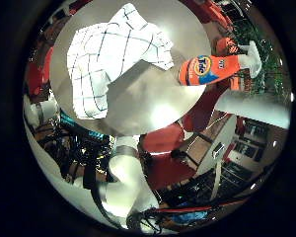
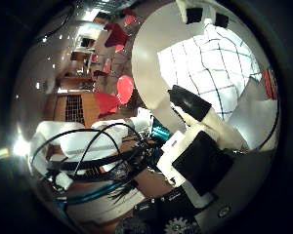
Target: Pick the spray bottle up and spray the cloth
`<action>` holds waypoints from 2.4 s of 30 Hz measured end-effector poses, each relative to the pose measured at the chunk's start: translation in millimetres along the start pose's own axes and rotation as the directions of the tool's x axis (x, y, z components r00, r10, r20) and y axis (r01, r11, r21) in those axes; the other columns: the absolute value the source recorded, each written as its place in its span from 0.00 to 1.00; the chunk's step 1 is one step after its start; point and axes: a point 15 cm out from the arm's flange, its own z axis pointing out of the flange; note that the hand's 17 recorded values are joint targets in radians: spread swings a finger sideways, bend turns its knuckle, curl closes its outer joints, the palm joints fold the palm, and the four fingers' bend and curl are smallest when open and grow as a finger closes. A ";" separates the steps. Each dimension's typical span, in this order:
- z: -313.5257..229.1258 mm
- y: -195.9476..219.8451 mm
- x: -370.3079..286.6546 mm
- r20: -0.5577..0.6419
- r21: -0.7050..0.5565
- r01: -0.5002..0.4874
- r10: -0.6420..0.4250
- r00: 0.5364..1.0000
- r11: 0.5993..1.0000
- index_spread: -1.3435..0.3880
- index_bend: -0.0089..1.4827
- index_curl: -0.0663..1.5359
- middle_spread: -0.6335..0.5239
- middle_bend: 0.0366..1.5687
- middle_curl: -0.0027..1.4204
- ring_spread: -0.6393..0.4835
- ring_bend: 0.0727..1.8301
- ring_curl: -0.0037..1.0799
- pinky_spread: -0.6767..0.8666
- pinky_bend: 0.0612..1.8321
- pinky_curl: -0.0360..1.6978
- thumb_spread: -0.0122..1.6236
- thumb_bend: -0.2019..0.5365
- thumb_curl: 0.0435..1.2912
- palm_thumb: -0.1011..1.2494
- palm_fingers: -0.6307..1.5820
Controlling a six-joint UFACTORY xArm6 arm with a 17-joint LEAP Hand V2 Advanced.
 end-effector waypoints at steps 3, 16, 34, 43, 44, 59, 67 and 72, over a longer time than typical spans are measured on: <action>-8.7 0.4 13.8 -0.014 0.037 -0.043 0.044 0.999 0.998 0.58 0.13 0.32 0.51 0.26 0.31 0.60 0.27 0.28 0.73 0.08 0.20 0.70 0.25 0.27 0.64 0.51; -79.1 -28.8 81.4 0.143 0.363 -0.307 0.273 0.951 0.880 0.58 0.13 0.30 0.48 0.26 0.32 0.57 0.29 0.27 0.73 0.11 0.19 0.72 0.24 0.24 0.56 0.53; -121.1 -17.3 202.8 0.557 0.715 -0.615 0.261 0.789 0.333 0.70 0.10 0.22 0.67 0.19 0.29 0.72 0.31 0.27 0.72 0.29 0.21 0.70 0.24 0.22 0.51 0.35; -88.6 16.6 253.1 0.605 0.730 -0.657 0.269 0.749 0.188 0.71 0.11 0.21 0.71 0.19 0.27 0.75 0.31 0.26 0.73 0.30 0.19 0.68 0.24 0.23 0.50 0.35; -84.2 19.6 257.0 0.612 0.726 -0.664 0.271 0.743 0.179 0.71 0.11 0.21 0.71 0.19 0.27 0.75 0.31 0.26 0.73 0.30 0.19 0.68 0.24 0.23 0.50 0.35; -42.3 47.6 291.4 0.670 0.697 -0.710 0.264 0.694 0.098 0.72 0.11 0.22 0.70 0.20 0.26 0.75 0.31 0.26 0.71 0.29 0.17 0.68 0.24 0.24 0.51 0.36; -21.0 50.8 301.8 0.703 0.670 -0.736 0.240 0.670 0.093 0.71 0.11 0.22 0.70 0.20 0.26 0.74 0.32 0.26 0.71 0.29 0.17 0.68 0.25 0.25 0.51 0.36; -7.9 51.9 306.9 0.740 0.634 -0.768 0.222 0.635 0.087 0.71 0.11 0.22 0.70 0.20 0.26 0.74 0.32 0.26 0.71 0.29 0.17 0.68 0.24 0.25 0.52 0.36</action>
